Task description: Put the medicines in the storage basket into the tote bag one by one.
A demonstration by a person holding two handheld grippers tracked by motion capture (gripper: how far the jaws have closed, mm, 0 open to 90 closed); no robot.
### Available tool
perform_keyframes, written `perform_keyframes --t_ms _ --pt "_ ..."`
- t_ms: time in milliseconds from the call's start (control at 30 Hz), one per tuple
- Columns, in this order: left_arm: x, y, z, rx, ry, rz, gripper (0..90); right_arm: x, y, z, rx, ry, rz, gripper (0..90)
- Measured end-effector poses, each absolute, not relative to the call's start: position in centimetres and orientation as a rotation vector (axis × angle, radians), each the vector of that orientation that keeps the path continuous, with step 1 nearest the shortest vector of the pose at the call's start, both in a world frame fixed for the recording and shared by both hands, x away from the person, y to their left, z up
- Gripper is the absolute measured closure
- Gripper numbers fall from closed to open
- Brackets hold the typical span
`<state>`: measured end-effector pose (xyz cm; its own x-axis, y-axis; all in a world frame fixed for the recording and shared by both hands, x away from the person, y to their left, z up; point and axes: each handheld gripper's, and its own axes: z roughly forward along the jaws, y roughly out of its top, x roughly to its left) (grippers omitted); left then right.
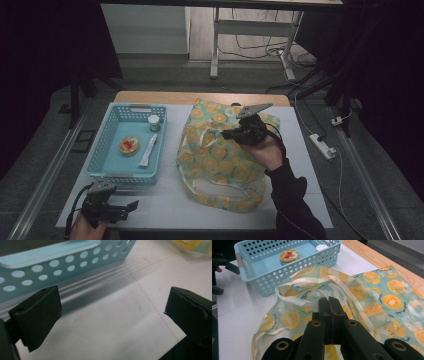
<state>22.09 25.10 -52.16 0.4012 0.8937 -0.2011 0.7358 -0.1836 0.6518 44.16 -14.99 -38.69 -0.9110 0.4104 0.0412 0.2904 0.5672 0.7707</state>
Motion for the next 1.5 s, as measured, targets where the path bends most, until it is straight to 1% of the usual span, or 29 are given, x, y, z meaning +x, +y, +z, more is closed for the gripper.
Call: perform_keyframes --t_ms 133,567,767,1100,1367,1500 --pt "22.0 25.1 -52.1 1.964 1.388 0.317 0.1 44.2 -15.0 -38.8 0.581 2.654 1.266 90.0" --pt "21.7 25.3 -51.4 1.956 1.376 0.332 0.0 44.4 -14.9 -39.2 0.58 2.666 1.265 90.0" --pt "21.7 25.4 -51.1 1.959 1.367 0.318 0.0 44.4 -15.1 -39.1 0.591 2.656 1.286 90.0" --pt "21.9 26.1 -50.0 1.913 1.316 0.272 0.0 44.4 -15.2 -39.1 0.592 2.652 1.291 90.0" --pt "21.9 26.2 -48.9 1.899 1.295 0.285 0.0 44.4 -15.5 -38.9 0.595 2.646 1.299 90.0" --pt "22.1 26.1 -48.4 1.92 1.285 0.324 0.0 44.5 -15.6 -38.9 0.599 2.644 1.303 90.0"
